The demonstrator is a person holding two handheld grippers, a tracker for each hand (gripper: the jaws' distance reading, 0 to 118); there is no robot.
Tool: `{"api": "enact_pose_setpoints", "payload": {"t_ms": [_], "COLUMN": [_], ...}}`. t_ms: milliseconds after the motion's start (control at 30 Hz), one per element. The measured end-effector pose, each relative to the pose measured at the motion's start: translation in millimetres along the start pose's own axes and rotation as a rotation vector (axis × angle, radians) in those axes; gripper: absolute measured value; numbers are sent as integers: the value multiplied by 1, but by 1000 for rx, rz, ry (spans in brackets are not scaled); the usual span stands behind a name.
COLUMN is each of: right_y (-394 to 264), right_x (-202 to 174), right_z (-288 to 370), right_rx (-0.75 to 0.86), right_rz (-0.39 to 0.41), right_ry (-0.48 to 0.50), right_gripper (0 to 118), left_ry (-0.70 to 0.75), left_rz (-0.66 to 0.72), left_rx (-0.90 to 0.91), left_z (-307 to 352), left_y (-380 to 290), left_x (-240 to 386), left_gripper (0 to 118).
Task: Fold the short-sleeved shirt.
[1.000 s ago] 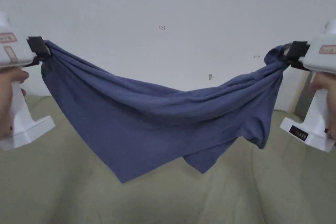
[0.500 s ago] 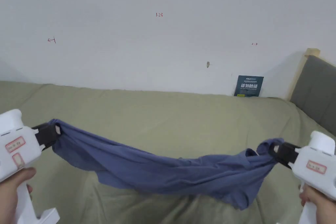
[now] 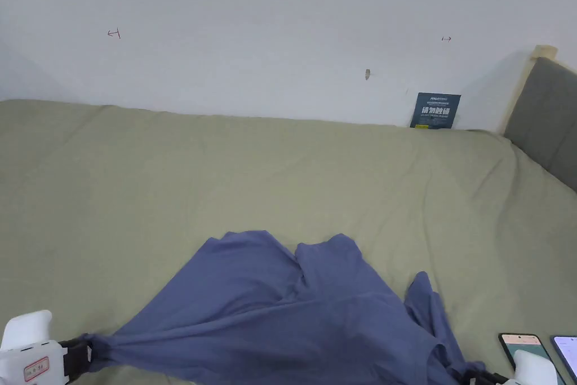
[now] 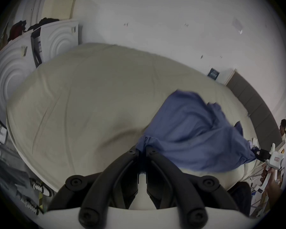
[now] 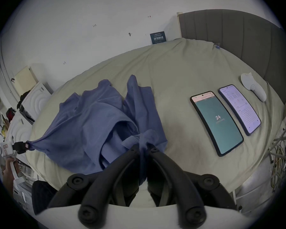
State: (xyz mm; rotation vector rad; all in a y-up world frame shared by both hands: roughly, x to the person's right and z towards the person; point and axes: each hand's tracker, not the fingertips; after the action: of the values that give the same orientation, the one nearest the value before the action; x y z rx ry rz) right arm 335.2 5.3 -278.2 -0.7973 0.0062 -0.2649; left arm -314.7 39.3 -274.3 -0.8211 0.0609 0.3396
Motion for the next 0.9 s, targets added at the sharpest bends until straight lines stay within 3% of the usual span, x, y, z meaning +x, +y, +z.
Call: {"api": "enact_pose_setpoints", "payload": {"t_ms": [67,100,167,200,333,367,400,433,467,500,533,567,600,733,767,800,833,867,900], "right_y": [6,5,5,6,-4,-2,-5,-10,-17,-25,-28,-32,-33,-31,-28,-26,-24,-23,-22], "right_x": [-4,-1,-6,-11,-25,-48,-60,-68,-78,-81,-88,-92,-93,-131,-119,-120,-121,-123,-125], "right_z": [-1,6,35,52,95,111,120,126,134,126,125,127,127,140,133,131,130,129,128], "right_rx": [8,21,152,190,247,239,237,253,291,282,272,271,251,254,238,234,230,226,220], "right_rz": [84,95,94,69,24,71,117,147,182,209,231,220,190,214,188,190,189,189,192], "right_ry": [-69,-64,-15,4,97,135,149,149,135,107,68,47,154,136,159,158,158,154,146], "right_gripper": [104,118,117,117,116,114,103,55,21,5,5,0,0,0,0,0,0,0,0], "left_ry": [94,133,67,61,65,63,63,81,70,61,71,88,129,48,61,90,137,105,107], "left_rz": [-70,-111,-158,-138,-168,-167,-165,-180,-177,-179,-193,-201,-224,-222,-233,-256,-314,-301,-372], "left_rx": [20,14,123,83,159,151,151,158,145,131,118,87,58,34,27,10,-12,125,68], "left_z": [-5,-2,36,31,84,95,102,107,90,89,88,82,76,60,54,44,34,27,11], "left_y": [-2,-5,-13,-27,-49,-53,-58,-60,-65,-67,-68,-69,-66,-50,-45,-37,-31,-37,-36], "left_x": [-2,-2,4,0,24,29,32,34,12,11,11,11,4,-3,-3,-5,-7,-8,-3], "left_gripper": [107,118,117,118,118,118,117,103,83,67,67,8,0,4,29,79,118,116,118]}}
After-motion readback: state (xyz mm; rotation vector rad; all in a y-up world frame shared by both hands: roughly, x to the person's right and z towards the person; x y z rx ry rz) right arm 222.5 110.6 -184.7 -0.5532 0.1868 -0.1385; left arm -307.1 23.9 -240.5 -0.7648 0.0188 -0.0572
